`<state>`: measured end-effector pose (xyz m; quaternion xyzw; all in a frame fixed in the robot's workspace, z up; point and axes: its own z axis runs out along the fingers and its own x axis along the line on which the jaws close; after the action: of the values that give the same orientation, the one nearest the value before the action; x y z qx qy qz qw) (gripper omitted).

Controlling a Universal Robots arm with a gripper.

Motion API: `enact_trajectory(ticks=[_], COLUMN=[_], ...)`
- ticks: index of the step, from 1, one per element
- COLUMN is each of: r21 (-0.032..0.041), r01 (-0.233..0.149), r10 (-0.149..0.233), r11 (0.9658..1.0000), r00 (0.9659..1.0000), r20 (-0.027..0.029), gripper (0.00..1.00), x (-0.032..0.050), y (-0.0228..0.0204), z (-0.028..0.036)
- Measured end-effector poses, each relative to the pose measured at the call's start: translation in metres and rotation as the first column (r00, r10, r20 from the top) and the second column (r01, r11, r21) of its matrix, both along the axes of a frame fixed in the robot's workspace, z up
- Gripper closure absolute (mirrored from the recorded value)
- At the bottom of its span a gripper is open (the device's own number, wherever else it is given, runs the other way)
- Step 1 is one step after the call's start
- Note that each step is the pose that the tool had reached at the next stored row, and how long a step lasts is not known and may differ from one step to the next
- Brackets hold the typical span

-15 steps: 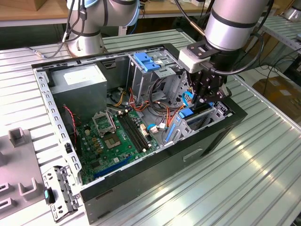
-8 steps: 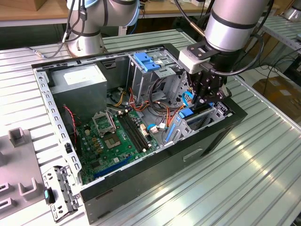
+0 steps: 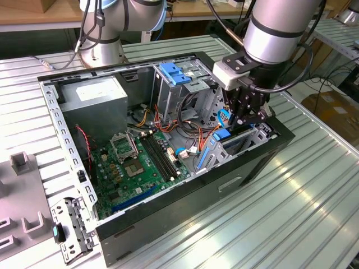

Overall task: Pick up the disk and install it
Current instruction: 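Insert the second disk wire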

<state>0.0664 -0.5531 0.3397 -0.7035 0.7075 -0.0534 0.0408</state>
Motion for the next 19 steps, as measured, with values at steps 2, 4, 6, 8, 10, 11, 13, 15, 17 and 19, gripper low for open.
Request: enact_trajectory(ticks=[2, 4, 6, 8, 10, 11, 13, 15, 17, 19], r21=[0.0003, 0.0008, 0.0012, 0.0007, 0.0008, 0.0005, -0.0002, -0.0003, -0.0003, -0.0003], r01=[0.0, 0.0, 0.0, 0.0, 0.0, 0.0, 0.0, 0.0, 0.0, 0.0], r10=[0.0, 0.0, 0.0, 0.0, 0.0, 0.0, 0.0, 0.0, 0.0, 0.0], r11=[1.0, 1.0, 1.0, 1.0, 1.0, 1.0, 1.0, 1.0, 1.0, 1.0], r00=[1.0, 1.0, 1.0, 1.0, 1.0, 1.0, 1.0, 1.0, 1.0, 1.0], r20=[0.0001, 0.0001, 0.0002, 0.0001, 0.0002, 0.0001, 0.0001, 0.0002, 0.0001, 0.0002], gripper=[0.84, 0.84, 0.83, 0.76, 0.76, 0.76, 0.76, 0.78, 0.89, 0.89], x=[0.0, 0.0, 0.0001, 0.0001, 0.0001, 0.0001, 0.0001, 0.0001, 0.0001, 0.0001], y=[-0.0001, -0.0002, -0.0005, -0.0005, -0.0004, -0.0001, 0.0, 0.0, 0.0, 0.0], z=[-0.0002, -0.0005, -0.0005, 0.0056, 0.0124, 0.0151, 0.0185, 0.0188, 0.0189, 0.0191])
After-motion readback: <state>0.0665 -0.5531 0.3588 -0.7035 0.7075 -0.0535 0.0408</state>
